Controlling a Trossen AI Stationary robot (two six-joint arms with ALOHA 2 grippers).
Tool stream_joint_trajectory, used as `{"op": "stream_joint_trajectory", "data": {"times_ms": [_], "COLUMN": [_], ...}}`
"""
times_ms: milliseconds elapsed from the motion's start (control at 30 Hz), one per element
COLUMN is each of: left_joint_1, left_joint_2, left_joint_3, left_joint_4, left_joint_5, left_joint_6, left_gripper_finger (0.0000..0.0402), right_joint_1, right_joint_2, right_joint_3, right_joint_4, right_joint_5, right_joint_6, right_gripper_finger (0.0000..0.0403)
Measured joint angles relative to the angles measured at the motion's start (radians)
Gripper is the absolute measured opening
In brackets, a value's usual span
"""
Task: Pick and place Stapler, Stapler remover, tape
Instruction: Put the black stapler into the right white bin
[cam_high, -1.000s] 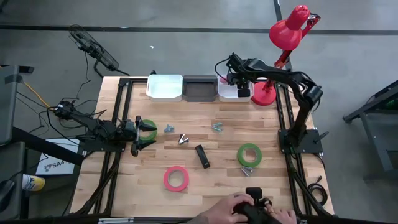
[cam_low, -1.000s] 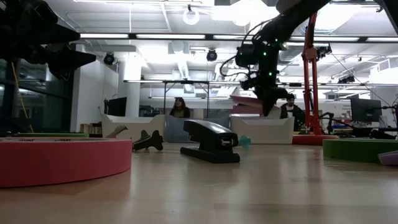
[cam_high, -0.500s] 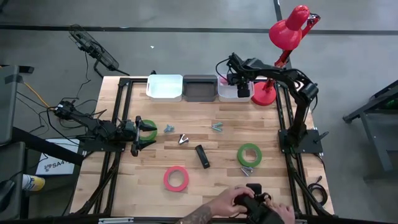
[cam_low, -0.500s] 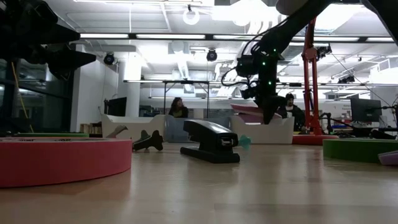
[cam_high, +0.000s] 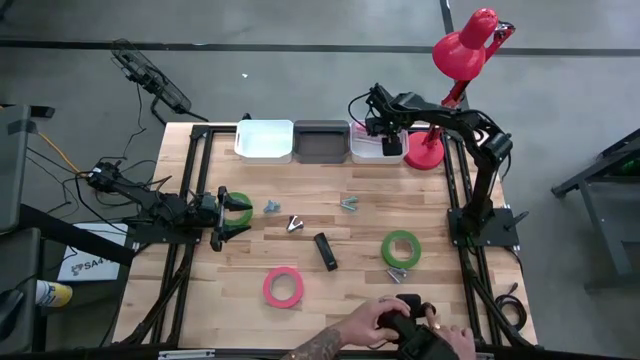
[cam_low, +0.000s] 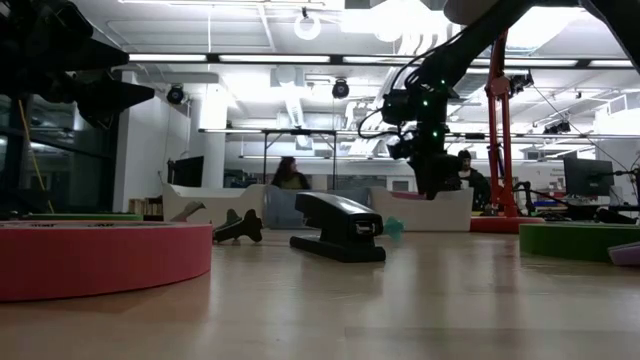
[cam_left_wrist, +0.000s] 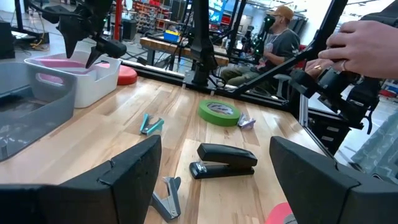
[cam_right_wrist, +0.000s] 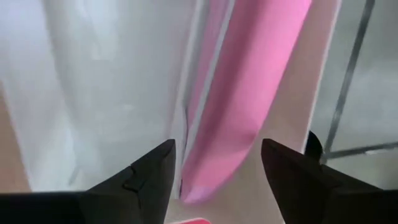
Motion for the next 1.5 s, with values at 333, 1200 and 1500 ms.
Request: {"op": "stream_joint_trajectory", "data": {"times_ms": [333,1200,1500], "left_joint_1": [0.0,0.0,0.0], "left_joint_2": [0.0,0.0,0.0], "left_joint_3": [0.0,0.0,0.0], "left_joint_4": [0.0,0.0,0.0], "left_joint_5": [0.0,0.0,0.0], "left_joint_6": [0.0,0.0,0.0], "left_gripper_finger": [0.0296,0.0296,0.0296], "right_joint_1": [0.018,0.191,0.333], "right_joint_2": [-0.06,-0.254,-0.332], "right_joint_3": [0.0,0.001,0.001], "right_joint_4": [-0.001,-0.061,-0.112], "right_joint_5": [0.017,-0.083,-0.115], "right_joint_6": [0.048,1.008,1.209], "right_gripper_finger": [0.0226,0.0225,0.0225]}}
